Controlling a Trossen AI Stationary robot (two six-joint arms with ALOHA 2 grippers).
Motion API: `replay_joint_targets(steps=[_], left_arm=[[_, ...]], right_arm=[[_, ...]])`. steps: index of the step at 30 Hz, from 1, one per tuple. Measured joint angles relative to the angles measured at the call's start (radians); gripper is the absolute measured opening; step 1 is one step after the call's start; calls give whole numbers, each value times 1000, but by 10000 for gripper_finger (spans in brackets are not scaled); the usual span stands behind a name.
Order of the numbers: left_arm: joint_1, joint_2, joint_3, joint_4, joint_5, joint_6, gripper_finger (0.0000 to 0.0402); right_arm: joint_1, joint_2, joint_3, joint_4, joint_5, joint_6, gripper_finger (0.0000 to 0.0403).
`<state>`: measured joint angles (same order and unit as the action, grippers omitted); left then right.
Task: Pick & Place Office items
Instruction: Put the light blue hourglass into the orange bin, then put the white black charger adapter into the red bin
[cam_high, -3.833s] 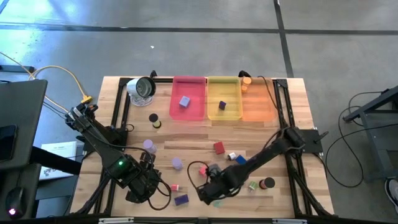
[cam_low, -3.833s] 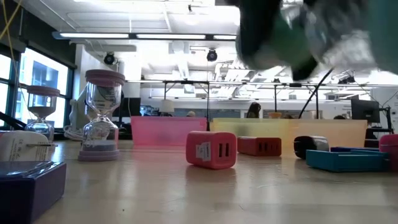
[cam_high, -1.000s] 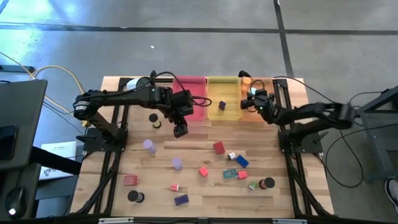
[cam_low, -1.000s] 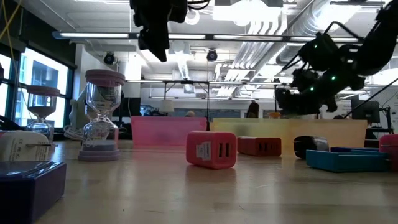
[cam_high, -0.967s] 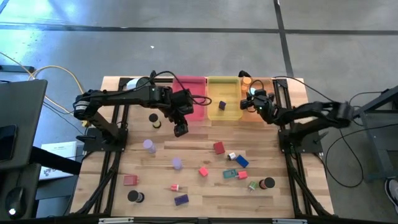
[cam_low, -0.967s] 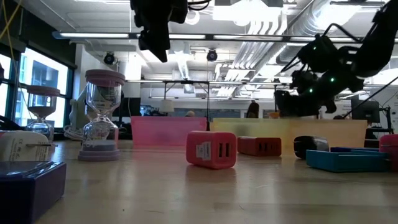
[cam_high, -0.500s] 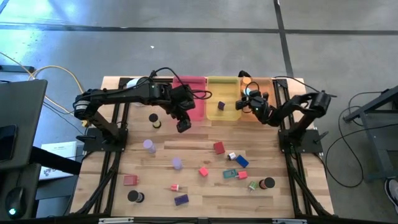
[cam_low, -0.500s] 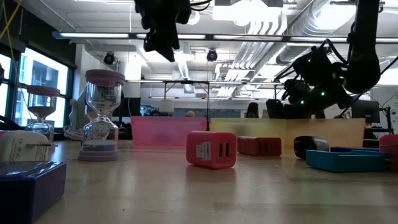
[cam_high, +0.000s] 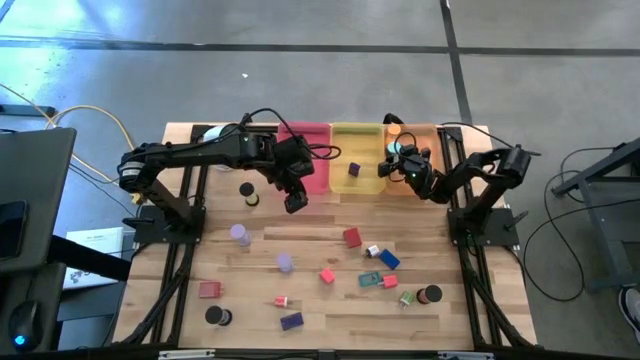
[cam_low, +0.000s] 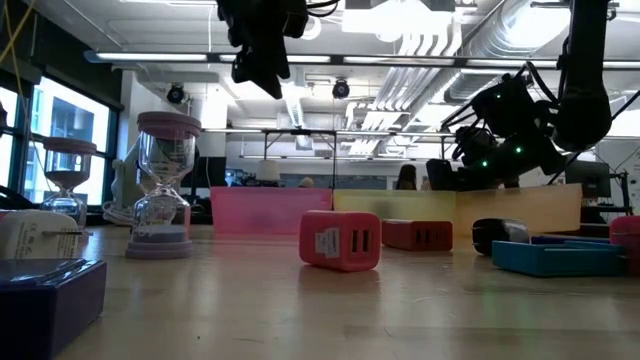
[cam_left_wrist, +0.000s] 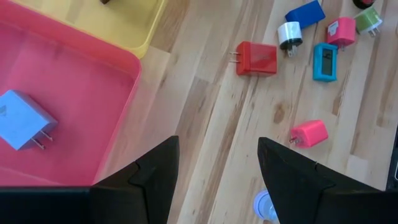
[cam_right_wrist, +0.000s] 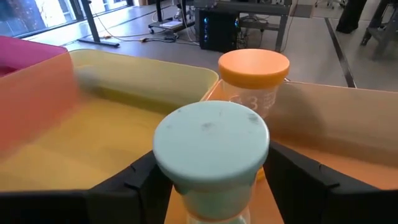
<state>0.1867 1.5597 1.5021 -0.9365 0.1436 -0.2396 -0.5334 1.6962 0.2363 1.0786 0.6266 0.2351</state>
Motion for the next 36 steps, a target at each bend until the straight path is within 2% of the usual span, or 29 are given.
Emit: replay_joint_targets(steps=[13,22,27,31,36], left_arm=[[0,0,0,-1,0,0,212],[0,0,0,-1,0,-1,212],[0,0,0,-1,4,-4,212],[0,0,0,-1,10,-4,212],[0,0,0,-1,15,-4,212]], right_arm=[[0,0,-2,14,-1,-53,230],[1,1,-2,12,50,-43,285],[3,-32,-3,-4,60,-40,299],[4,-66,-4,-14,55,-76,297],[8,-110,-5,-10,-4,-103,294]])
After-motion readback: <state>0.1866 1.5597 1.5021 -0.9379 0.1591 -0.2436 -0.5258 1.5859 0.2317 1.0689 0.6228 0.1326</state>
